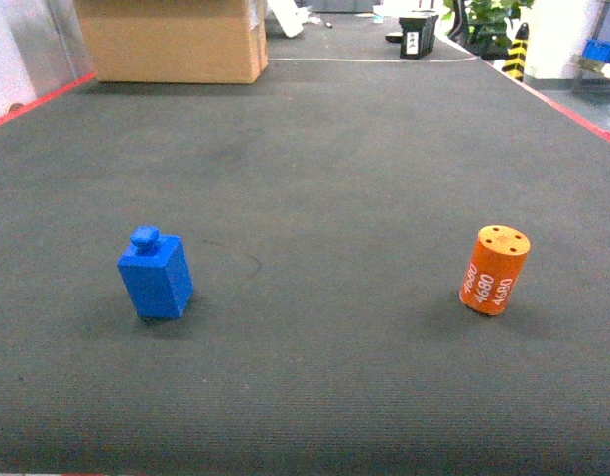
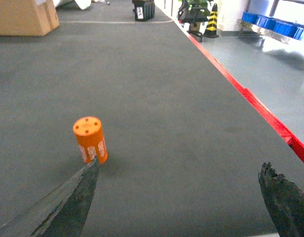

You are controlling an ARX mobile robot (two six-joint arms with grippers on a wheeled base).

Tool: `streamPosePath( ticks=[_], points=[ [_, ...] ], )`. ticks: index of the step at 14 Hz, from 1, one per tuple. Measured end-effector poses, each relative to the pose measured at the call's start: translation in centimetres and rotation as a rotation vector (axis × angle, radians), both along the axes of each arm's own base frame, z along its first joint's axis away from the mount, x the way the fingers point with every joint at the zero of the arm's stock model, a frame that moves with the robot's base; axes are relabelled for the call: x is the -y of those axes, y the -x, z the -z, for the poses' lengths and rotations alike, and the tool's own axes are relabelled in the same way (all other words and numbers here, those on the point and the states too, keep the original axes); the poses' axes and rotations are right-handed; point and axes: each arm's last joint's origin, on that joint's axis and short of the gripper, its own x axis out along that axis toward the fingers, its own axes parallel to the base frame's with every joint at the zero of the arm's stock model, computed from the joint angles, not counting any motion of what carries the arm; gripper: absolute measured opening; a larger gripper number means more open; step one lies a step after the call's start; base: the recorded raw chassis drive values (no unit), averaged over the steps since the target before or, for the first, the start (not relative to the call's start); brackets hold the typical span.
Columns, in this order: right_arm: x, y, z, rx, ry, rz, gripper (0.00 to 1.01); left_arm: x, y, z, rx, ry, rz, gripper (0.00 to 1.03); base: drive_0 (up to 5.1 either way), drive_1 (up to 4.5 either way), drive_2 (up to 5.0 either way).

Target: Sort blue parts and orange caps into right shelf containers

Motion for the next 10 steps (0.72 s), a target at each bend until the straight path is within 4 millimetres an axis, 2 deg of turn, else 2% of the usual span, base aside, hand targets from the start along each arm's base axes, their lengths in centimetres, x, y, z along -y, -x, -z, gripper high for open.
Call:
streamPosePath(
  ticks=[3, 4, 5, 6, 7, 9, 10],
  points=[
    [-0.5, -2.0, -1.2, 0.031, -0.004, -0.011, 0.98, 0.4, -2.0, -1.0, 0.017, -0.019, -0.004, 0.98, 0.0, 0.00, 0.0],
    [-1.2, -4.5, -2.1, 0.057, -0.007, -0.062, 0.98, 1.5, -5.3, -3.0, 0.078, -0.018, 0.058, 0.98, 0.0, 0.00, 0.0],
    [-2.0, -7.5, -2.3, 0.046, -0.012, -0.116, 0.98, 2.3, -8.5, -3.9, 0.094, -0.012, 0.101, 0.98, 0.0, 0.00, 0.0],
    [-2.8, -10.2, -1.5, -0.028, -0.022, -0.151, 0.98, 2.8, -10.8, -3.3, 0.044, -0.023, 0.111, 0.98, 0.0, 0.00, 0.0],
    [-3.5, -12.6, -0.1, -0.103, -0.024, -0.166, 0.98, 3.4, -13.1, -1.5, -0.046, -0.028, 0.127, 0.98, 0.0, 0.00, 0.0],
    [-4.6, -15.3, 1.3, -0.164, -0.043, -0.196, 0.98, 4.8, -15.5, -0.3, -0.069, -0.004, 0.162, 0.98, 0.0, 0.00, 0.0],
    [-4.8, -15.8, 1.6, -0.178, -0.045, -0.198, 0.98, 5.3, -16.0, 0.1, -0.079, 0.004, 0.173, 0.98, 0.0, 0.00, 0.0]
  ],
)
